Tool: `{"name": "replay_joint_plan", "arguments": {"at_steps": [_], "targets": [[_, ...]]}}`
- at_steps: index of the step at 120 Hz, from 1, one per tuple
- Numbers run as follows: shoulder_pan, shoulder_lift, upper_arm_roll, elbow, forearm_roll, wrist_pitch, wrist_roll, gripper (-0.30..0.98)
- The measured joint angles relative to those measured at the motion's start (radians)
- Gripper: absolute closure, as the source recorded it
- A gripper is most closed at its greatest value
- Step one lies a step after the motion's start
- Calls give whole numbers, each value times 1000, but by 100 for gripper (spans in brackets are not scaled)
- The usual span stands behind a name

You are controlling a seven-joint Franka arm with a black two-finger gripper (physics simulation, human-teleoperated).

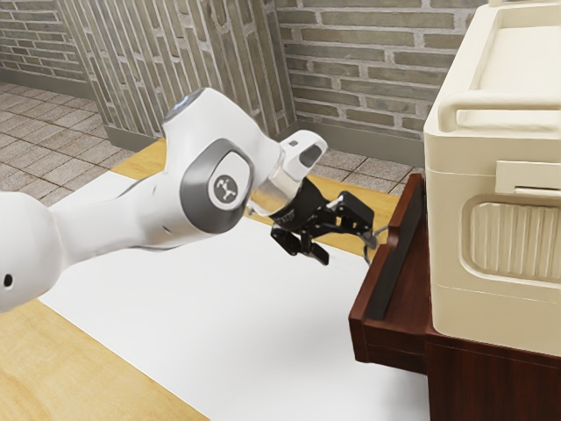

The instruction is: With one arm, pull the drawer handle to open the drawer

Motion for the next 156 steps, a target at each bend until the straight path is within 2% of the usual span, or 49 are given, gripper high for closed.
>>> {"name": "replay_joint_plan", "arguments": {"at_steps": [32,57,98,141,148,156], "targets": [[6,2,49,0,58,-3,2,0],[-7,-13,80,-7,80,-21,3,0],[19,-97,86,-75,100,-32,1,0],[20,-210,58,-46,109,-33,-1,0],[24,-217,23,-9,163,-35,-1,0],[13,-220,-24,76,275,-73,-1,0]]}}
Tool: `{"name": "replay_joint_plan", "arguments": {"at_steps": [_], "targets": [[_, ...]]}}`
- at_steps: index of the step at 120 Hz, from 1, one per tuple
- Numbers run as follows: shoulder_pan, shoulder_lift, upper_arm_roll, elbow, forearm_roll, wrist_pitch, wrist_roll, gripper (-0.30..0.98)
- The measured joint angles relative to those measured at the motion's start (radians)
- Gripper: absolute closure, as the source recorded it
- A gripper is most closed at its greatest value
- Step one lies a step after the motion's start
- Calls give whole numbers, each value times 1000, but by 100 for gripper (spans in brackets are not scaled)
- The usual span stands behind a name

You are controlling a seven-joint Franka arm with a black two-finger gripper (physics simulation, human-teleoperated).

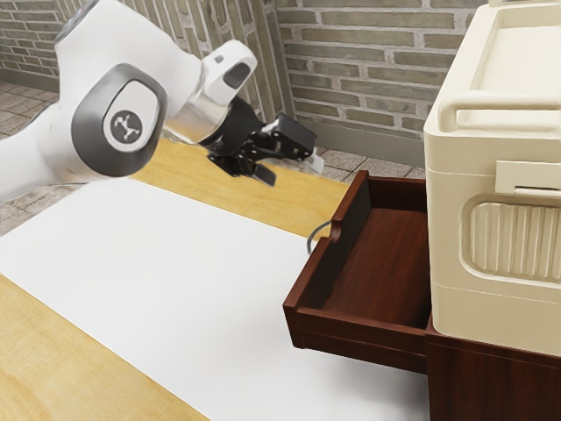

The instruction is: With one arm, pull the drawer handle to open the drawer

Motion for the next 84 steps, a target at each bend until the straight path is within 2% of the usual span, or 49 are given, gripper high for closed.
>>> {"name": "replay_joint_plan", "arguments": {"at_steps": [10,21,39,50,68,84], "targets": [[-3,0,-25,108,104,-111,-4,0],[-3,5,-77,234,235,-295,-32,0],[13,44,-83,345,364,-580,-74,0],[25,57,-86,356,402,-686,-95,0],[305,60,-325,359,423,-792,-122,0],[322,61,-374,361,429,-841,-142,0]]}}
